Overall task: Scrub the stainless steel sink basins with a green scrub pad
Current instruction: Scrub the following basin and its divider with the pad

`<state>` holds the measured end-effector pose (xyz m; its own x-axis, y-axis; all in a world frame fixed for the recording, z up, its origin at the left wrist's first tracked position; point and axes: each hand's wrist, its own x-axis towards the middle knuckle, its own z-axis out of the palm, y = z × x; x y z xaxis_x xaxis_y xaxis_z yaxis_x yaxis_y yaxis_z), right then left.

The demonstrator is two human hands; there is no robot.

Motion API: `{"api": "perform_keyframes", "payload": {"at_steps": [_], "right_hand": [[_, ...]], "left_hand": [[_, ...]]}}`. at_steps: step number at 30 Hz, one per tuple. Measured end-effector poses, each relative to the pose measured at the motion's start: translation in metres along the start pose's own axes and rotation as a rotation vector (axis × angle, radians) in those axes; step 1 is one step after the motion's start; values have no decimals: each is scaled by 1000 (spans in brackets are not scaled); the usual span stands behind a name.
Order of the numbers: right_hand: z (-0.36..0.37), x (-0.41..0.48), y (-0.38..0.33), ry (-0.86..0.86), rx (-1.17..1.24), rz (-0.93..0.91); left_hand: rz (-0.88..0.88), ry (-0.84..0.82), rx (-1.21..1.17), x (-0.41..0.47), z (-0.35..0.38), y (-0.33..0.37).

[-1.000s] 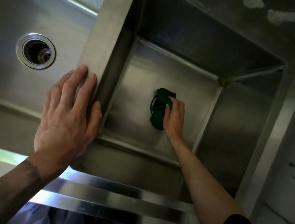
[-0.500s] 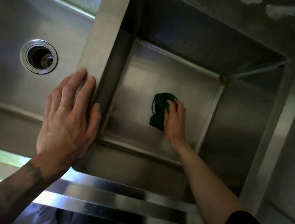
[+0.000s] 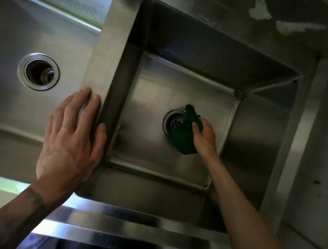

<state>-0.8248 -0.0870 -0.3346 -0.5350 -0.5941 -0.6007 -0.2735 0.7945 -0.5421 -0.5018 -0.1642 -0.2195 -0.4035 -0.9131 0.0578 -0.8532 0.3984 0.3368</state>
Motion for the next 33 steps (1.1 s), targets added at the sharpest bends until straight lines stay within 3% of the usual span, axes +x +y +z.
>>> {"api": "perform_keyframes", "payload": {"at_steps": [2, 4, 7, 12, 14, 16, 19, 22, 28, 33], "right_hand": [[13, 0, -6, 92, -83, -86], [44, -5, -17, 68, -143, -138], [82, -20, -29, 39, -111, -70], [37, -16, -23, -210, 144, -6], [21, -12, -23, -85, 257, 28], [16, 2, -30, 151, 325, 52], [24, 23, -33, 338, 222, 70], [52, 17, -31, 394, -41, 67], [127, -2, -61, 462, -39, -85], [113, 23, -80, 434, -31, -149]], "left_hand": [[4, -4, 2, 1, -1, 0], [8, -9, 3, 1, -1, -1], [14, -28, -18, 0, -3, -1], [-8, -51, -56, 2, -8, 3], [-34, -58, -89, 4, -11, 5], [-62, -68, -106, 8, -13, 5], [-57, -59, -118, 29, -14, 5], [9, -53, -103, 61, -10, 5], [35, -38, -100, 79, 0, 4], [43, -34, -97, 79, 1, 4]]}}
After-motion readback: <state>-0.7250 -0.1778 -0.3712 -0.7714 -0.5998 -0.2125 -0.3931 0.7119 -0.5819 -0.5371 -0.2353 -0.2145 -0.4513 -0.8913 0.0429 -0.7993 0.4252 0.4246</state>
